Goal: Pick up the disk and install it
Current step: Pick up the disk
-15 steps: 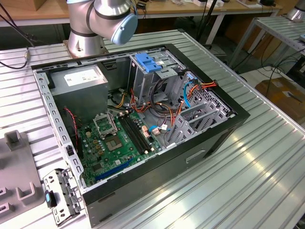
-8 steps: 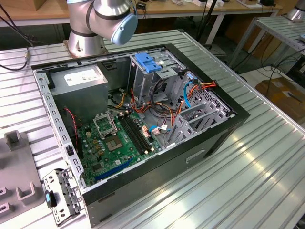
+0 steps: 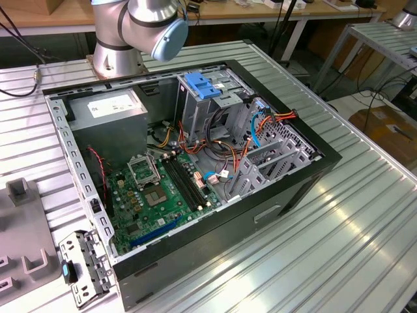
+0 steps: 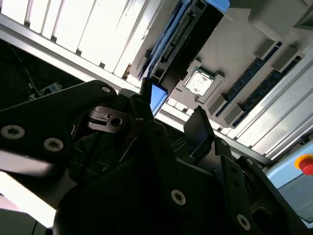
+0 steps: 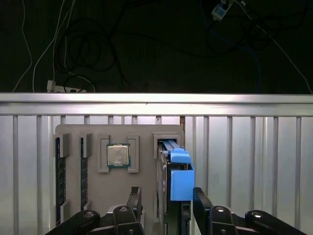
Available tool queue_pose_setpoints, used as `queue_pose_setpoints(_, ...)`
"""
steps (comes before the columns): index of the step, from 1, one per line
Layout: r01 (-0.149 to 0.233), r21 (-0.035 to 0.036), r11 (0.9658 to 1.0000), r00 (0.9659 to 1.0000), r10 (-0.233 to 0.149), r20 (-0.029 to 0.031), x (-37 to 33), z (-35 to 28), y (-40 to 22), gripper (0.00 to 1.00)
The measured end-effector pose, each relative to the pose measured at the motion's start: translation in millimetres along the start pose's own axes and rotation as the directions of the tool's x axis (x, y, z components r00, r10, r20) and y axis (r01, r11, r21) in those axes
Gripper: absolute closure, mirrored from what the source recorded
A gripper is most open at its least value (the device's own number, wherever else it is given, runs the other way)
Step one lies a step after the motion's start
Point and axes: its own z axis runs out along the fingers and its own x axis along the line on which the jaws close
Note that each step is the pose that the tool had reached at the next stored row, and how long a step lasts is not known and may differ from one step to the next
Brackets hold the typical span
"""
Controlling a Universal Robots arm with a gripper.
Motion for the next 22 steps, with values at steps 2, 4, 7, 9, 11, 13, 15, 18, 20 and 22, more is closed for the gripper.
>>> queue_pose_setpoints(2, 0.0, 0.0001, 1.0, 1.0, 0.0, 0.0, 0.0, 0.0, 0.0, 0.46)
queue_pose_setpoints(4, 0.0, 0.0003, 1.0, 1.0, 0.0, 0.0, 0.0, 0.1, 0.0, 0.46)
queue_pose_setpoints(7, 0.0, 0.0064, 1.0, 1.0, 0.0, 0.0, 0.0, 2.0, 0.2, 0.46)
queue_pose_setpoints(9, 0.0, 0.0136, 0.9999, 1.0, 0.0, 0.0001, 0.0, 5.9, 0.5, 0.46)
queue_pose_setpoints(11, 0.0, 0.0144, 0.9999, 1.0, 0.0, 0.0, -0.4, 8.5, 0.9, 0.46)
queue_pose_setpoints(13, 0.0, 0.0142, 0.9999, 1.0, 0.0, 0.0001, -0.6, 10.5, 3.2, 0.46)
queue_pose_setpoints(15, 0.0, 0.0147, 0.9999, 1.0, 0.0, 0.0021, -1.6, 12.0, 4.9, 0.46)
queue_pose_setpoints(18, 0.0, 0.0146, 0.9999, 1.0, 0.0, 0.0025, -2.3, 12.4, 5.0, 0.46)
queue_pose_setpoints(20, 0.0, 0.0145, 0.9999, 1.0, 0.0, 0.0057, -3.1, 13.3, 5.1, 0.46)
queue_pose_setpoints(22, 0.0, 0.0146, 0.9999, 0.9999, 0.0, 0.0103, -4.4, 14.4, 5.3, 0.46)
